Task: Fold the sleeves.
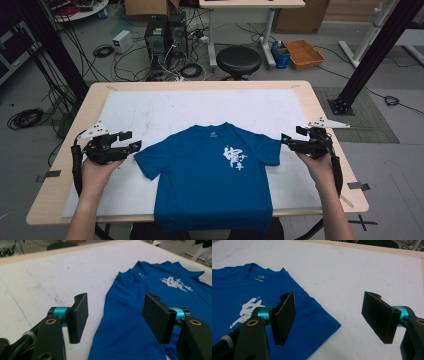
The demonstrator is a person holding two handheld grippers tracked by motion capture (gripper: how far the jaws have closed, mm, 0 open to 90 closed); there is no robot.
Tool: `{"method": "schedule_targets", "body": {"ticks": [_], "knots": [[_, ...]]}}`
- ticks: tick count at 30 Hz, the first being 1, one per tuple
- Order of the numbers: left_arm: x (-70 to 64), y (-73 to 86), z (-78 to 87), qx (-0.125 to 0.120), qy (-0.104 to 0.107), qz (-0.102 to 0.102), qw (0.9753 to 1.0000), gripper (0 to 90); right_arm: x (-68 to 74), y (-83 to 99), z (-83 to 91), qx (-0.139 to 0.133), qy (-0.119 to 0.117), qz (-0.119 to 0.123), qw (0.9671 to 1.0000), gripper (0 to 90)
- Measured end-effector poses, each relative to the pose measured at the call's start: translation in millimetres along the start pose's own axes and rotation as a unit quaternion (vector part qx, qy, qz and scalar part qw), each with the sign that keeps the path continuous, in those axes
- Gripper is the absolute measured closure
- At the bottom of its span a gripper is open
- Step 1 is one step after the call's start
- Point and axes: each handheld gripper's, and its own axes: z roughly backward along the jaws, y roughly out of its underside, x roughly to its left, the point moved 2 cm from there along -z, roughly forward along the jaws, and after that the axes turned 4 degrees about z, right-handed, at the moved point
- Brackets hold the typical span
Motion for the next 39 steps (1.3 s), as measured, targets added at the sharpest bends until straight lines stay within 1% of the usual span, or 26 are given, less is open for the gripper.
{"method": "schedule_targets", "body": {"ticks": [1, 2, 3, 4, 5, 6, 7, 9, 11, 12, 14, 15, 17, 18, 20, 21, 23, 24, 26, 27, 29, 32, 35, 36, 37, 39], "knots": [[4.6, 5.2, -0.1, 0.008, -0.002, 0.008, 0.9999, 42.0, -0.2, 0.0, -0.2, 0.000, 0.000, 0.001, 1.0000, 27.2], [4.6, 5.2, -0.1, 0.008, -0.002, 0.008, 0.9999, 44.7, -0.3, 0.1, -0.3, 0.000, 0.000, 0.001, 1.0000, 27.2], [9.0, 9.8, 0.3, 0.020, -0.008, 0.014, 0.9997, 46.9, -0.2, 0.1, -0.2, 0.001, 0.001, 0.001, 1.0000, 27.2], [10.9, 11.9, 0.3, 0.025, -0.011, 0.019, 0.9994, 47.4, -0.2, 0.2, -0.2, 0.000, 0.000, 0.001, 1.0000, 27.2], [10.9, 11.9, 0.3, 0.025, -0.011, 0.019, 0.9994, 48.6, -0.2, 0.3, -0.3, 0.000, 0.000, 0.001, 1.0000, 27.2], [13.3, 15.2, -0.5, 0.038, -0.015, 0.021, 0.9990, 51.1, -0.2, 0.3, -0.3, 0.000, 0.001, 0.001, 1.0000, 27.2], [13.3, 15.2, -0.5, 0.038, -0.015, 0.021, 0.9990, 52.4, -0.2, 0.3, -0.3, 0.000, 0.001, 0.001, 1.0000, 27.2], [14.6, 18.3, -1.7, 0.046, -0.020, 0.016, 0.9986, 52.5, -0.2, 0.6, -0.5, 0.001, 0.002, 0.001, 1.0000, 27.2], [15.7, 21.7, -3.5, 0.059, -0.021, 0.014, 0.9979, 56.6, 0.3, 0.6, -0.8, 0.002, 0.002, 0.001, 1.0000, 27.2], [16.8, 24.8, -5.6, 0.074, -0.028, 0.012, 0.9968, 57.0, 0.3, 0.7, -1.0, 0.002, 0.002, 0.001, 1.0000, 27.2], [16.9, 26.2, -6.9, 0.077, -0.029, 0.012, 0.9965, 58.4, 0.5, 0.8, -1.2, 0.003, 0.002, 0.002, 1.0000, 27.2], [16.9, 27.9, -8.2, 0.084, -0.039, 0.009, 0.9956, 60.3, 0.5, 0.9, -1.4, 0.003, 0.002, 0.002, 1.0000, 27.2], [17.6, 28.3, -8.6, 0.088, -0.042, 0.006, 0.9952, 61.4, 0.5, 1.0, -1.5, 0.003, 0.002, 0.002, 1.0000, 27.2], [18.0, 29.4, -9.7, 0.094, -0.046, 0.012, 0.9944, 63.0, 0.4, 1.1, -1.7, 0.004, 0.002, 0.002, 1.0000, 27.2], [18.1, 30.0, -10.4, 0.100, -0.049, 0.011, 0.9937, 65.1, 0.4, 1.2, -1.9, 0.005, 0.002, 0.002, 1.0000, 27.2], [18.3, 30.5, -11.3, 0.105, -0.053, 0.009, 0.9930, 65.1, 0.4, 1.2, -1.9, 0.005, 0.002, 0.002, 1.0000, 27.2], [18.2, 32.2, -14.8, 0.117, -0.059, 0.018, 0.9912, 65.7, 0.6, 1.4, -2.3, 0.006, 0.002, 0.002, 1.0000, 27.2], [18.2, 32.2, -14.8, 0.117, -0.059, 0.018, 0.9912, 66.6, 0.6, 1.4, -2.3, 0.006, 0.002, 0.002, 1.0000, 27.2], [17.4, 33.9, -18.3, 0.130, -0.065, 0.016, 0.9893, 68.6, 0.5, 1.3, -2.3, 0.005, 0.003, 0.004, 1.0000, 27.2], [17.4, 33.9, -18.3, 0.130, -0.065, 0.016, 0.9893, 69.3, 0.8, 1.4, -2.5, 0.006, 0.003, 0.003, 1.0000, 27.2], [16.7, 35.1, -21.0, 0.139, -0.072, 0.010, 0.9876, 69.6, 0.9, 1.5, -2.8, 0.005, 0.002, 0.004, 1.0000, 27.2], [16.7, 35.5, -21.4, 0.133, -0.075, 0.016, 0.9881, 71.4, 1.4, 1.7, -3.4, 0.008, 0.001, 0.005, 1.0000, 27.3], [16.5, 35.9, -20.9, 0.133, -0.080, 0.012, 0.9878, 73.8, 1.9, 1.7, -4.0, 0.008, 0.000, 0.006, 0.9999, 27.2], [15.7, 36.0, -21.2, 0.132, -0.080, 0.013, 0.9880, 77.9, 2.4, 1.9, -4.5, 0.010, 0.000, 0.006, 0.9999, 27.2], [14.9, 36.0, -21.5, 0.133, -0.076, 0.012, 0.9881, 77.9, 2.4, 1.9, -4.5, 0.010, 0.000, 0.006, 0.9999, 27.2], [12.1, 35.7, -22.7, 0.136, -0.082, 0.001, 0.9873, 80.9, 2.8, 2.1, -4.7, 0.012, 0.000, 0.006, 0.9999, 27.2]]}}
